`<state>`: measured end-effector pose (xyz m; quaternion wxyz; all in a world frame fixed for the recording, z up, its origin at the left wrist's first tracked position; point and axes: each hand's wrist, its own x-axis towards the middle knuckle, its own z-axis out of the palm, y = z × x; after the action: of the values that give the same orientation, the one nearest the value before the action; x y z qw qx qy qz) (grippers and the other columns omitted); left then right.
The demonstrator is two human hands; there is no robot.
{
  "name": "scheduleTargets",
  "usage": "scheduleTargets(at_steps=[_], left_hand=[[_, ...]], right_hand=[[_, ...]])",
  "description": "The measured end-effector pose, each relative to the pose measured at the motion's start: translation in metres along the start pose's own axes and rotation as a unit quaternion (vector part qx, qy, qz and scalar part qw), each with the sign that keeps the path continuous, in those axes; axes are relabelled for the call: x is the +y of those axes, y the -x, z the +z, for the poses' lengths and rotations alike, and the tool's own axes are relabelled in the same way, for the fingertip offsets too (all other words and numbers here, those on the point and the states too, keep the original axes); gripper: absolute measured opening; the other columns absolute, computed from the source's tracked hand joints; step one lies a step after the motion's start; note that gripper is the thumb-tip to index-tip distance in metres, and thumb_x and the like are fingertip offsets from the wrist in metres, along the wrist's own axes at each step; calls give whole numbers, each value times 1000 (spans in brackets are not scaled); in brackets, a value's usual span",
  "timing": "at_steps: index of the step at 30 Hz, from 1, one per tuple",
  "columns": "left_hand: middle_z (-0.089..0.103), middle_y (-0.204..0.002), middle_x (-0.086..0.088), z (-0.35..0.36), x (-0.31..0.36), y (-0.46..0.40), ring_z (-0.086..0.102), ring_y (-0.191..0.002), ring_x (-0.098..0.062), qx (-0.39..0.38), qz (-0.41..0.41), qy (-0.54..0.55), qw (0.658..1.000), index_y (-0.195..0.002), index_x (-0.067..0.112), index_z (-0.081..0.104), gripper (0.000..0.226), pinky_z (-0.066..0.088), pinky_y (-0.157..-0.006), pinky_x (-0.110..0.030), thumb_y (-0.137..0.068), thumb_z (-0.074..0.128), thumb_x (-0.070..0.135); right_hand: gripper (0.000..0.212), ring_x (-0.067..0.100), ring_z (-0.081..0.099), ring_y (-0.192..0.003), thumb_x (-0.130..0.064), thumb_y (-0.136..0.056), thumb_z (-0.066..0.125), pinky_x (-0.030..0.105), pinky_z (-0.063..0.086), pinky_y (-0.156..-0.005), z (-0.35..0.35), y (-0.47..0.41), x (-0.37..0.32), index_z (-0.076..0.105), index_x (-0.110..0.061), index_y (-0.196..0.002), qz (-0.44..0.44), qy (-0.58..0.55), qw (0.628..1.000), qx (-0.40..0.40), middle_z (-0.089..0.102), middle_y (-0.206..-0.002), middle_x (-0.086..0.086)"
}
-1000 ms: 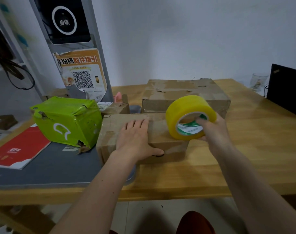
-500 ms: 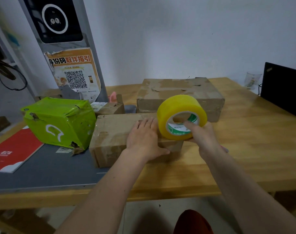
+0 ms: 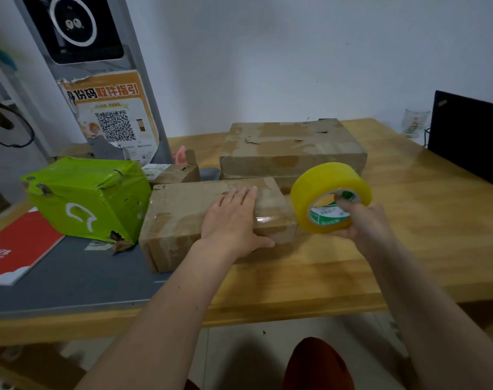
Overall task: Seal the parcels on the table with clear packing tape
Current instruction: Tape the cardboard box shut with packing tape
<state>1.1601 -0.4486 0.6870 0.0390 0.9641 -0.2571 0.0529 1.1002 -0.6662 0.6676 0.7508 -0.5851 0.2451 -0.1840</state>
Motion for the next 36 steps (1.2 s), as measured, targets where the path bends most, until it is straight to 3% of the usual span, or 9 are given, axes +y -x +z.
scheduleTargets(at_steps=[5, 9, 13, 16, 19, 26, 29, 34, 36], left_hand=[[-1, -167, 3, -1, 2, 0, -1, -154, -16, -15, 0, -11, 1000, -159, 21, -4, 116, 0, -123, -36, -79, 64, 70], [-4, -167, -1, -2, 2, 0, -3, -154, -18, -26, 2, -26, 999, -158, 19, -4, 114, -1, -123, -37, -81, 62, 70], [-5, -167, -4, -4, 2, 1, -4, -154, -21, -38, -5, -35, 999, -159, 21, -3, 113, 0, -123, -40, -81, 61, 71], [-4, -167, -2, -3, 4, 0, -4, -154, -22, -40, -20, -49, 998, -158, 24, -2, 112, 2, -123, -55, -79, 60, 74], [-3, -167, 0, -2, 7, 0, -4, -154, -23, -43, -34, -53, 997, -158, 28, -2, 111, 2, -117, -67, -78, 59, 76], [-2, -167, 4, -6, -4, 3, -1, -154, -19, -42, -25, -18, 999, -158, 31, 0, 109, 5, -120, -62, -77, 57, 78], [-3, -167, 7, -11, -8, 7, -2, -154, -16, -38, -27, 18, 999, -158, 32, 1, 107, 3, -121, -58, -78, 55, 78], [-4, -167, 9, -20, -15, 12, -2, -153, -14, -31, -21, 53, 998, -158, 33, 0, 104, 2, -123, -53, -80, 54, 76], [-1, -167, 9, -26, -18, 13, 0, -153, -15, -22, -19, 81, 996, -158, 34, 2, 100, 3, -123, -52, -83, 53, 74]], right_hand=[[21, 38, 62, -101, -8, -90, 67, 48, 54, -61, -9, -6, 19, 60, -5, -110, 51, 0, 999, 8, 61, -115, 19], [44, 42, 56, -116, -7, -87, 71, 57, 55, -69, -10, -9, 31, 53, -2, -126, 85, -19, 996, -1, 56, -129, 19], [47, 41, 54, -119, -6, -85, 72, 56, 55, -67, -12, -11, 30, 52, -3, -127, 86, -2, 996, -1, 56, -129, 19], [42, 39, 58, -114, -7, -86, 72, 47, 56, -59, -16, -8, 30, 55, -5, -124, 81, 13, 996, -17, 59, -124, 17], [40, 39, 60, -111, 0, -84, 71, 48, 56, -64, -17, -8, 34, 57, -5, -122, 92, -6, 996, -15, 61, -123, 19], [44, 31, 59, -99, -2, -85, 70, 37, 51, -68, -6, 1, 42, 51, -2, -124, 158, -102, 982, 7, 57, -121, 21], [45, 24, 57, -97, -15, -87, 68, 29, 47, -67, 9, 14, 40, 51, -10, -129, 185, -174, 966, -50, 57, -121, 17], [61, 25, 60, -116, -18, -78, 68, 30, 50, -83, 40, 28, 40, 51, -16, -136, 156, -310, 929, -129, 65, -125, 13], [49, 25, 60, -118, -19, -89, 61, 31, 51, -86, 51, 30, 26, 51, -15, -137, 126, -310, 930, -155, 65, -126, 13]])
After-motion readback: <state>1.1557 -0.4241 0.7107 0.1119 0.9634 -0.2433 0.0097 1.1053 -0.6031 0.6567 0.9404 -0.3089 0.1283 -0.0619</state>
